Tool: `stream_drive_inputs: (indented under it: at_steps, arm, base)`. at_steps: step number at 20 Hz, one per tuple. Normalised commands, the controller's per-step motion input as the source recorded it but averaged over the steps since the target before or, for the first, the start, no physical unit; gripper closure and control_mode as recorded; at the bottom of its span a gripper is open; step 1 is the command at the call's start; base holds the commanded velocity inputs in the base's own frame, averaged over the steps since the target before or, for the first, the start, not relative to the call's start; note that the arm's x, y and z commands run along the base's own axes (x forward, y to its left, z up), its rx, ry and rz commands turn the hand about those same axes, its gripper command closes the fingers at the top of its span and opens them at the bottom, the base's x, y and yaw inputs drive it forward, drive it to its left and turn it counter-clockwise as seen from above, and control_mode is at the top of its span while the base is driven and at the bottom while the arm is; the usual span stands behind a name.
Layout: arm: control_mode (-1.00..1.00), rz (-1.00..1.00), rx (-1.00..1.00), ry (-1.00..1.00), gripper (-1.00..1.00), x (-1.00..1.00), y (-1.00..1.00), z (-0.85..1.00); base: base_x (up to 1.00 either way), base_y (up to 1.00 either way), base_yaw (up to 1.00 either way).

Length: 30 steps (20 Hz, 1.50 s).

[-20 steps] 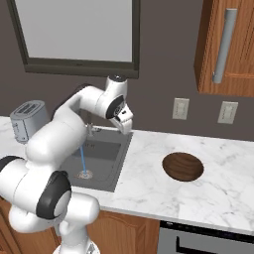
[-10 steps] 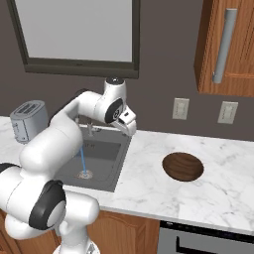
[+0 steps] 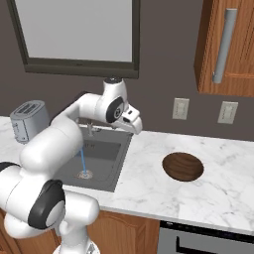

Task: Rinse each bowl for a few seconds and place them down in the sink or on the counter.

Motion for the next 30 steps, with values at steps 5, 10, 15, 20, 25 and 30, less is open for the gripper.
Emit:
stream_drive_inputs:
  at_steps: [5,10,15,20,25,30]
  arm:
    - [-1.0,0.09,-0.1,0.08,-1.0,-0.06,-0.24,0.0]
    - [-1.0,0.1,-0.11,0.05,-1.0,-0.08,-0.2,-0.01]
    - [-1.0,0.13,-0.12,0.0,-1.0,-0.05,-0.09,-0.02]
    - [-1.0,0.11,-0.07,0.0,-1.0,0.0,-0.05,-0.11]
    - [-1.0,0.1,-0.04,-0.01,-1.0,-0.02,-0.21,-0.21]
    - [-1.0,0.08,-0.02,0.0,-1.0,0.0,-0.23,-0.13]
  base:
    - [0.0,0.0,0.0]
    - [0.0,0.0,0.0]
    - [0.0,0.0,0.0]
    - [0.0,0.0,0.0]
    - [0.0,0.0,0.0]
    - [0.0,0.0,0.0]
